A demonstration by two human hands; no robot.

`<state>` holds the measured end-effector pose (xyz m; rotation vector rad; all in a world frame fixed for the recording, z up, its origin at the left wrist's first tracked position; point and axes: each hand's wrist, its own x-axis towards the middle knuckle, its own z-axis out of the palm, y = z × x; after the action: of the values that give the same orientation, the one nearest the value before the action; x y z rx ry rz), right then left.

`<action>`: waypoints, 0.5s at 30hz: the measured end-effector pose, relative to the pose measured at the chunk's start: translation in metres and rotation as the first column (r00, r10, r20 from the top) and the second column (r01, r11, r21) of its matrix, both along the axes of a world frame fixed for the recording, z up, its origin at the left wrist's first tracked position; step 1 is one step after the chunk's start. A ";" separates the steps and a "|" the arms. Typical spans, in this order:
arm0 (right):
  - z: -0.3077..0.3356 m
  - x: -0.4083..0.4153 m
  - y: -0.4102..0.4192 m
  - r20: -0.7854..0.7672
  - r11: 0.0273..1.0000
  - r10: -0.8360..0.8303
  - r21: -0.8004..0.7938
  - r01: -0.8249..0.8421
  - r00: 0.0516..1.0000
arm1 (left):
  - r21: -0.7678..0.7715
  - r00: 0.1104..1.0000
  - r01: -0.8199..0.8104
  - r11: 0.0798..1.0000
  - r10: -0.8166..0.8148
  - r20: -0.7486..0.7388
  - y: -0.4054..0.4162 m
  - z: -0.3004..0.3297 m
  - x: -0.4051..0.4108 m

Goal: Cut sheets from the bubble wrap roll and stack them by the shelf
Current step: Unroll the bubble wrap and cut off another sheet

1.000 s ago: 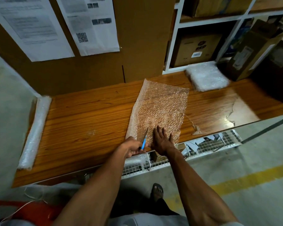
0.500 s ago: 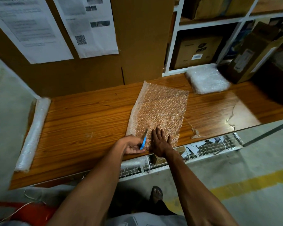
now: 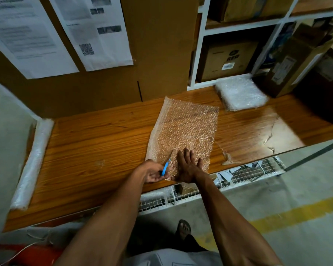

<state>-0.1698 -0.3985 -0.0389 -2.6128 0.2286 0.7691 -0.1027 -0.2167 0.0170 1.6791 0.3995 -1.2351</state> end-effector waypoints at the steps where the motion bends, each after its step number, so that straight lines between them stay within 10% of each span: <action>1: 0.001 0.003 -0.001 0.010 1.000 -0.008 0.008 0.008 1.000 | 0.006 1.000 0.010 1.000 -0.010 -0.005 0.000 0.000 0.001; 15: -0.022 0.019 -0.015 0.152 0.984 0.052 -0.174 -0.025 0.987 | -0.008 0.995 0.083 0.997 -0.083 -0.061 -0.015 0.005 0.018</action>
<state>-0.1503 -0.4131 -0.0604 -2.8317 0.2068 0.5759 -0.0845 -0.2321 0.0215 1.6705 0.3662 -1.3500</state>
